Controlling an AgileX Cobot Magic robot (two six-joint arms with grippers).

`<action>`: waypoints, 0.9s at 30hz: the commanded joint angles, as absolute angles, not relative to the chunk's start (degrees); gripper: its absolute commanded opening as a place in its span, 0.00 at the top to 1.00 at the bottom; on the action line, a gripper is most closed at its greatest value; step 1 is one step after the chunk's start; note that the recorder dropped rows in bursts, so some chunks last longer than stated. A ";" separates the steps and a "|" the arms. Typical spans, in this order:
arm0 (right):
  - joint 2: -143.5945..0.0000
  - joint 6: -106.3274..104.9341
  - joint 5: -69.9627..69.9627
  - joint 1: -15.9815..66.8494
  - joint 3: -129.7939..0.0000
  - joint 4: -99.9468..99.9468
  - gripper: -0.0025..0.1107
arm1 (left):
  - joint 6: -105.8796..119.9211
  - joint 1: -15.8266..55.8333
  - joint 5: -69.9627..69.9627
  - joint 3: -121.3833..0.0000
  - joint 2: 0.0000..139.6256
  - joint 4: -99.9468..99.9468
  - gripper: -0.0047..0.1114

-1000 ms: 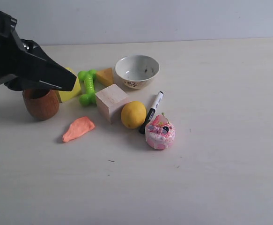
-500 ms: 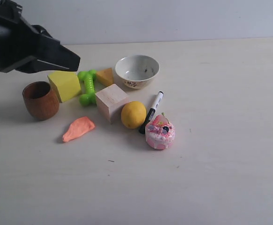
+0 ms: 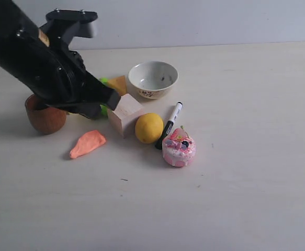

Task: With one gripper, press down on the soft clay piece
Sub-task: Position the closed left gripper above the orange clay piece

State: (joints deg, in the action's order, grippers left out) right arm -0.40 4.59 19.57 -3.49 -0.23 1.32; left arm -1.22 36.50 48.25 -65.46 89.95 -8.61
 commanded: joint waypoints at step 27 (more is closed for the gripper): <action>0.00 4.54 19.31 -3.80 0.00 1.44 0.98 | -28.40 34.70 57.75 -79.26 115.00 8.09 0.96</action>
